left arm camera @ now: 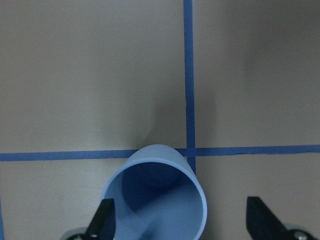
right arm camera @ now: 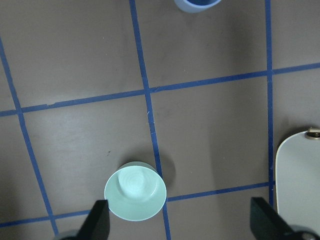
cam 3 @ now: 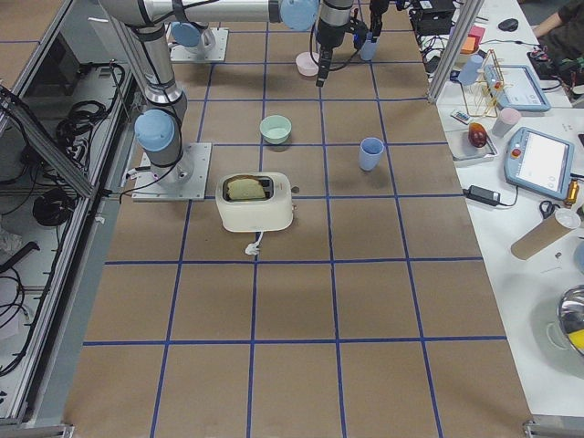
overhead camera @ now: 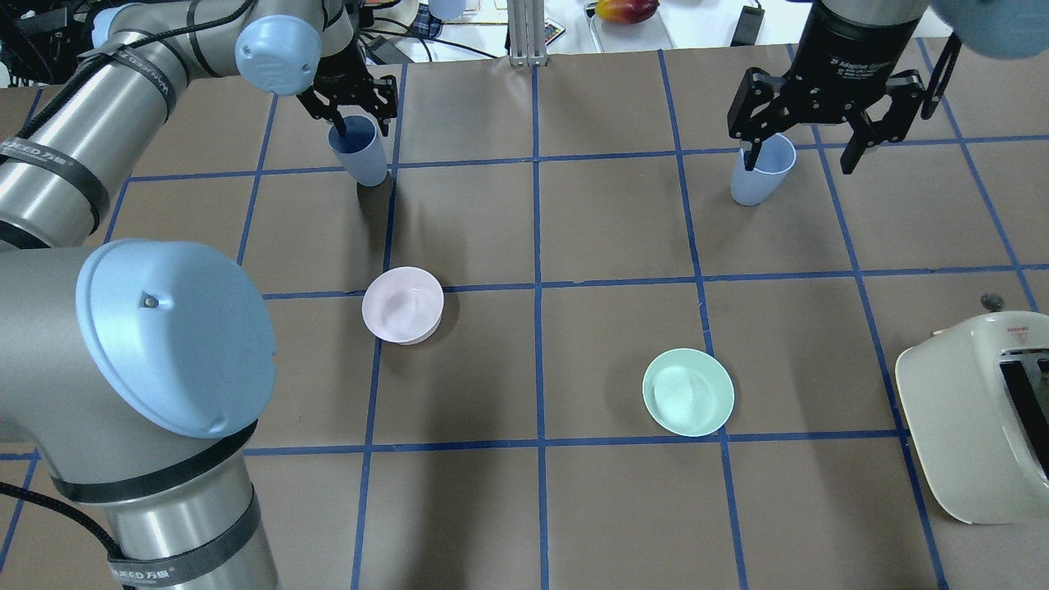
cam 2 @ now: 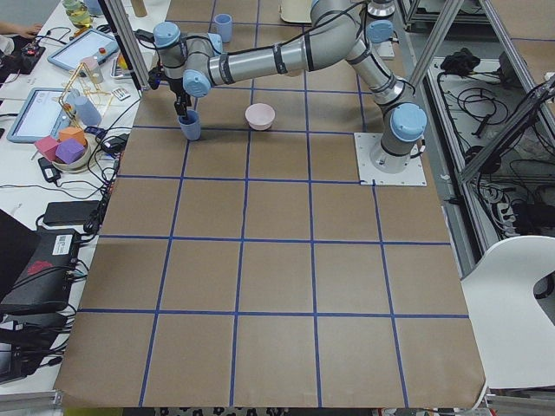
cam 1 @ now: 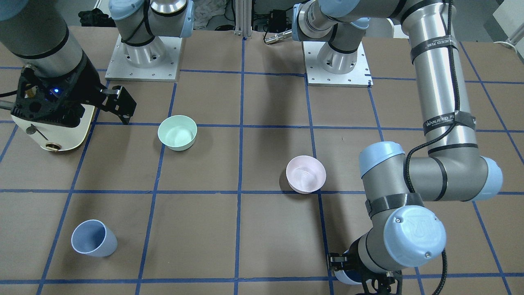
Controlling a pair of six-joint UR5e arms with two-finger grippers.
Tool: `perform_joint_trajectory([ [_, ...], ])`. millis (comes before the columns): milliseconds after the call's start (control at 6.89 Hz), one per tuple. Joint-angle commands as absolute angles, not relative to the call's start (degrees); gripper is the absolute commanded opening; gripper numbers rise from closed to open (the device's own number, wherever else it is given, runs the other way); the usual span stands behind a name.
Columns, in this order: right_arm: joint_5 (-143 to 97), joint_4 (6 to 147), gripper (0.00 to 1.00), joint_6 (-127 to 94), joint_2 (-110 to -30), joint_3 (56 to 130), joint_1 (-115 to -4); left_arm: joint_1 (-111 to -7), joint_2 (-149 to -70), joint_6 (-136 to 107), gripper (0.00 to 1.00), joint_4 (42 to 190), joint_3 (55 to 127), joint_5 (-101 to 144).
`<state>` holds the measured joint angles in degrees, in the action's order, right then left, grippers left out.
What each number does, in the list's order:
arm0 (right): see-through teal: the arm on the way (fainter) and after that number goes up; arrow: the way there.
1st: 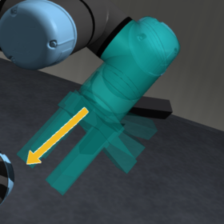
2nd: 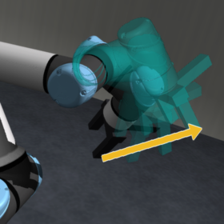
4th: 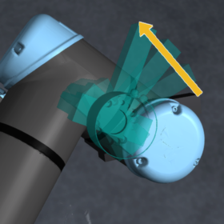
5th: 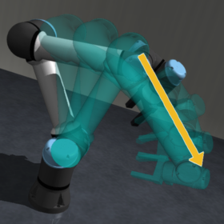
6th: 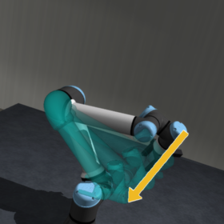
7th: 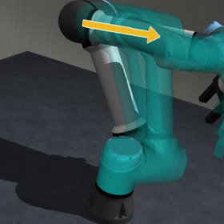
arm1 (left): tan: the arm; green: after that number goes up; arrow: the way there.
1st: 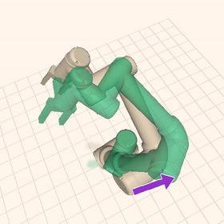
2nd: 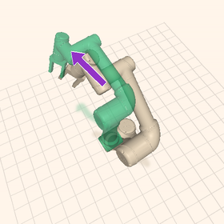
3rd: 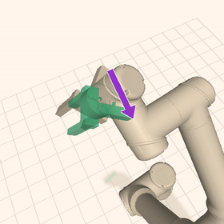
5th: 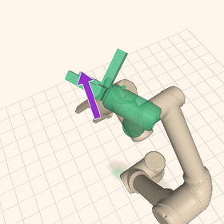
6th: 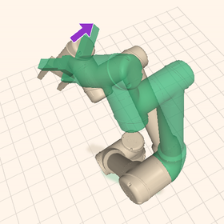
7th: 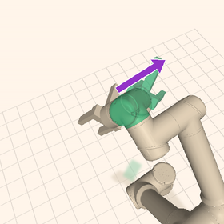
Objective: Stack blue cups with both arms
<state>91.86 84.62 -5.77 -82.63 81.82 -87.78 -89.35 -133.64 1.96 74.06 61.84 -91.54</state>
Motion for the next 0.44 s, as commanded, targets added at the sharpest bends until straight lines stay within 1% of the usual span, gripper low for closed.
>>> perform_joint_trajectory([
  [0, 91.9, 92.6, 1.00, -5.0, -80.2, 81.7, -86.3, -89.4, -133.9, 1.8, 0.00, 73.3, 63.0, -91.5],
  [145, 91.5, 93.8, 1.00, -4.8, -78.6, 81.7, -83.4, -89.5, -133.9, 1.5, 0.00, 71.6, 63.0, -91.4],
  [290, 91.1, 98.4, 1.00, 0.6, -76.2, 81.7, -80.5, -91.7, -133.2, 0.9, 0.00, 71.5, 62.7, -91.2],
])
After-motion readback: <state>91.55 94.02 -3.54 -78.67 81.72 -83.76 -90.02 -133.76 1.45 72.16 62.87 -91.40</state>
